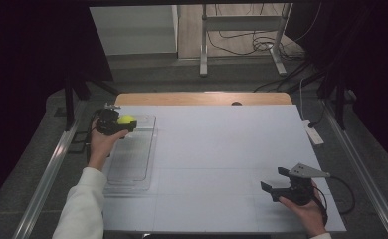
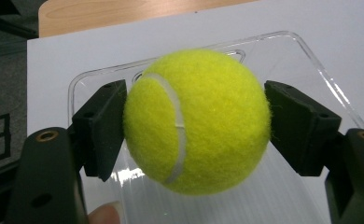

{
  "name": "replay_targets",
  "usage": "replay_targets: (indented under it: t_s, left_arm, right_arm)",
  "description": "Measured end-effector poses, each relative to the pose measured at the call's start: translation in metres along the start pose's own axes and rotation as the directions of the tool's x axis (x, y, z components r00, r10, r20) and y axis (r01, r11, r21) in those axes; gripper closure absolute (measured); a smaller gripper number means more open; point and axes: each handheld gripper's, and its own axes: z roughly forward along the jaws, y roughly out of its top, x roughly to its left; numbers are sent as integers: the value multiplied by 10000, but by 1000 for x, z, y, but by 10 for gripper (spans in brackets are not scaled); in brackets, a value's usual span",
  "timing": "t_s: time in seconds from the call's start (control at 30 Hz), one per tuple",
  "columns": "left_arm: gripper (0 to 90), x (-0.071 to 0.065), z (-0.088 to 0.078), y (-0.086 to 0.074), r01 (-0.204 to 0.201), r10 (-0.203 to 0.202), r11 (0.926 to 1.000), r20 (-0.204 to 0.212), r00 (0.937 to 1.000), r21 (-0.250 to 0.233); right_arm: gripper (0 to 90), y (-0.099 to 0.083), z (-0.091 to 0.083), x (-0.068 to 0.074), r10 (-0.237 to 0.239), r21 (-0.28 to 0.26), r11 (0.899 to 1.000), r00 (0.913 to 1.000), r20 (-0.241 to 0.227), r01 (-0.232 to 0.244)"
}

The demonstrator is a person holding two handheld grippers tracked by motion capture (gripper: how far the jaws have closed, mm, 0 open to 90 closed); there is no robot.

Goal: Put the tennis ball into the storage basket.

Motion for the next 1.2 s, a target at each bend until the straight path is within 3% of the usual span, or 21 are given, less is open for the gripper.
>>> replay_targets:
  t_s: [1.2]
  left_arm:
    - [255, 0, 20, -3, -313, 340, 9960, -309, 9989, 836]
  right_arm:
    - [90, -1, 1, 0, -17, 23, 10000, 10000, 21, 17]
